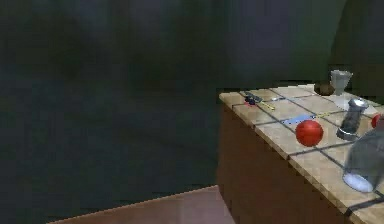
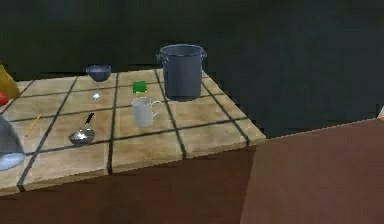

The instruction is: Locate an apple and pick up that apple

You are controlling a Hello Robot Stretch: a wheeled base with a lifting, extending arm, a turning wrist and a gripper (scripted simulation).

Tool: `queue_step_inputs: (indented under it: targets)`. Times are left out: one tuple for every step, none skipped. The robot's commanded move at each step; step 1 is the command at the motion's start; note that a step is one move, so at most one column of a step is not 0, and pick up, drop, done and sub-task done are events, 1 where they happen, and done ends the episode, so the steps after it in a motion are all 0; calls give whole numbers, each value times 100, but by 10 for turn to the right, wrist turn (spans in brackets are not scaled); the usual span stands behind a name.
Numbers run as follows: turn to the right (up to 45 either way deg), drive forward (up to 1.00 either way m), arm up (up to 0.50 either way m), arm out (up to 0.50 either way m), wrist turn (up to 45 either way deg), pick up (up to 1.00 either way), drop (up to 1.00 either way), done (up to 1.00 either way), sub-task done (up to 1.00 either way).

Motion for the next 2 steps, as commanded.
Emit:
queue_step_inputs:
  targets:
    - [0, 100, 0, 0, 0, 0, 0, 0, 0]
    - [180, 0, 0, 0, 0, 0, 0, 0, 0]
